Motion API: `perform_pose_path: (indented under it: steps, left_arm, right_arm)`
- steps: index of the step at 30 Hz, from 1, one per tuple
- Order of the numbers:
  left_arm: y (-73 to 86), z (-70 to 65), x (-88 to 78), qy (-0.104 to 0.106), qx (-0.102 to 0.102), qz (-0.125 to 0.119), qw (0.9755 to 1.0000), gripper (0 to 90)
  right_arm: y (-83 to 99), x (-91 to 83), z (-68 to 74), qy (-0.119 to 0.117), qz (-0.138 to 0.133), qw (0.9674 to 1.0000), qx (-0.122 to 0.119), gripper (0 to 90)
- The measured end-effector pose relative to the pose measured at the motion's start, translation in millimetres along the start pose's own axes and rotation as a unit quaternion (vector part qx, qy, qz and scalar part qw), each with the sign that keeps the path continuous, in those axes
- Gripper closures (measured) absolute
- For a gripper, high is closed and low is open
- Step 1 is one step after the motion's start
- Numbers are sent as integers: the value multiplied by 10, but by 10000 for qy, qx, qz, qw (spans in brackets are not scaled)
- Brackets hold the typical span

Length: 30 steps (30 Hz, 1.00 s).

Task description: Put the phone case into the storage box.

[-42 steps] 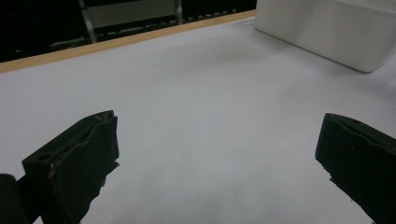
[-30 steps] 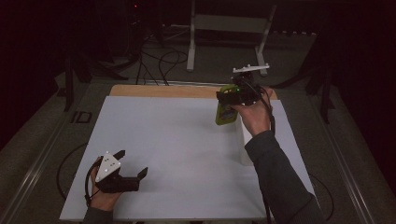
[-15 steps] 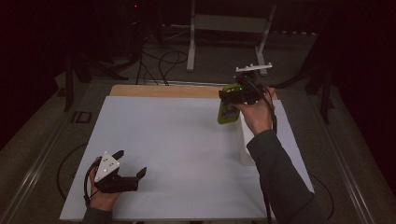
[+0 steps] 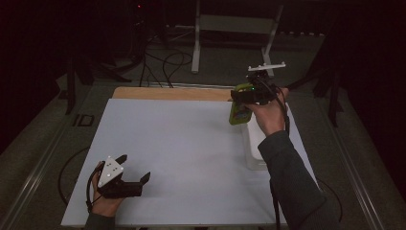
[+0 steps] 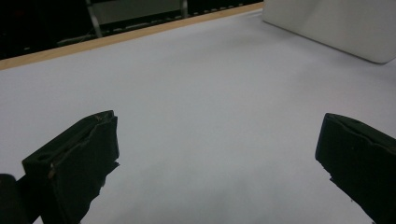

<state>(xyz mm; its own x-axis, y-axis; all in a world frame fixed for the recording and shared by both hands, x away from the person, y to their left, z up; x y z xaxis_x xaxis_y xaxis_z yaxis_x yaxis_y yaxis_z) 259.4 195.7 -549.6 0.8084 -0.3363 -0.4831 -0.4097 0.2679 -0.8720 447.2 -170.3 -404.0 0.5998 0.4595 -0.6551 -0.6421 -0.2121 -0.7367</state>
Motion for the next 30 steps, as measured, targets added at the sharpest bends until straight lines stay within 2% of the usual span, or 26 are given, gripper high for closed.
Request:
perform_pose_path:
  steps: [19, 30]
  left_arm:
    - [2, 8, -13, -26, 11, -2, 10000, 0]
    - [4, 7, -10, -32, 22, -2, 10000, 0]
  right_arm:
    - [21, -40, -161, 217, 9, 9997, 90, 154]
    - [30, -67, -294, 315, -76, 9991, 290, 154]
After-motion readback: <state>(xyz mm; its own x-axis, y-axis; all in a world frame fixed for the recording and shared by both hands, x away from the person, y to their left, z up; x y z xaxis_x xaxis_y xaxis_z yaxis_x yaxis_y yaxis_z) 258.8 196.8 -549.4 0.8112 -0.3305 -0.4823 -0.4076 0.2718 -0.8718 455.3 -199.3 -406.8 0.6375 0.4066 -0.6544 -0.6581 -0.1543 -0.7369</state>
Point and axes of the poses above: each handheld gripper's, and its own axes: x roughly forward along the jaws, y roughly out of its underside, z roughly to its left, the point moved 6 cm from there along x, roughly forward along the jaws, and after that the axes turned 11 degrees about -y, right-handed, at the moved point
